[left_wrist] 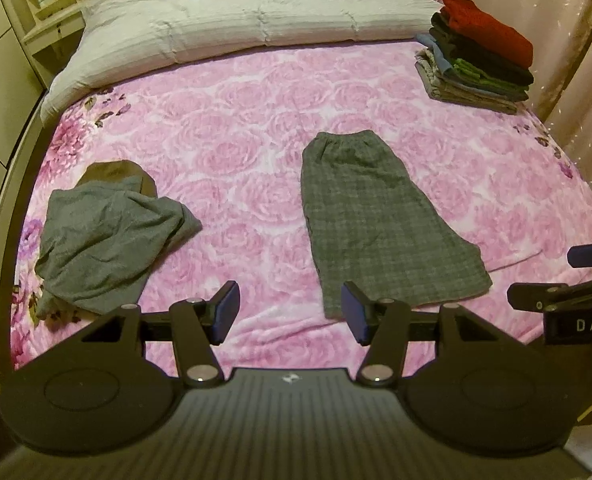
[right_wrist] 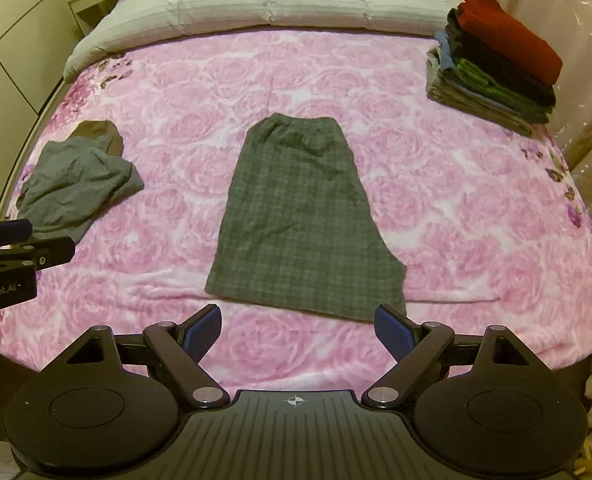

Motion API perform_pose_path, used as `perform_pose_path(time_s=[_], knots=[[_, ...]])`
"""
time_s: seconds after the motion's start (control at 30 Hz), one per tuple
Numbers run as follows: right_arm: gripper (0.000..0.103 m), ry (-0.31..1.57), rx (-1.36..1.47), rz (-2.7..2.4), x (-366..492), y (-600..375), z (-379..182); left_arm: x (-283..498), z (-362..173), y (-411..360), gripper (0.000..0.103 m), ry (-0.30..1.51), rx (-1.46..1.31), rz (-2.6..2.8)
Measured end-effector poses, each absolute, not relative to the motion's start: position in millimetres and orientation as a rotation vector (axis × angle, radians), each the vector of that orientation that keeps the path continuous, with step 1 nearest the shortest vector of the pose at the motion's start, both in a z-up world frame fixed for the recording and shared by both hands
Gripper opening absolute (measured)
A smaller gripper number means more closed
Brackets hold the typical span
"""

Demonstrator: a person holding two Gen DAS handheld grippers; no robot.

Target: Fold clothes

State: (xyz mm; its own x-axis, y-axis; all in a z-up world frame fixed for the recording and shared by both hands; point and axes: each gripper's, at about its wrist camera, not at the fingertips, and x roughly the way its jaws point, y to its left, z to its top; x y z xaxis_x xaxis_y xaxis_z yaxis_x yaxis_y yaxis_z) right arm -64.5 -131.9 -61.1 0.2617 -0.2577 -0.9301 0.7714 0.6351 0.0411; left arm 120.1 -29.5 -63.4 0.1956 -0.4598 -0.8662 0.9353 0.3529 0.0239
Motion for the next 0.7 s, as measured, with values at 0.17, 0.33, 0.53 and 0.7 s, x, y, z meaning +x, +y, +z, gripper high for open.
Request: perform_pose_path(time_s=[0.17,0.33,0.53,0.7], knots=[[0.086,1.132,0.536,-0.727,-52.9,-137.1,-66.1,125.9,-69.0,-33.9,0.052,0.931,0.639,-1.059],[0.086,1.158,0.498,-0.686,-47.2,-151.5,-73.3,129.2,-77.1,-47.5,0.052,0.957,0.630,-1.007],[0.086,1.176,0.476,-0.651,-57.6,-183.9,-83.3,116.9,-88.0,-80.6,0.052,0.978,0.635,-0.967],[0.086,1.209,0.487,-0.637,-76.6,-218.6,-103.0,107.5,-114.4,-103.4,0.052,1.020,0.634,-0.932]])
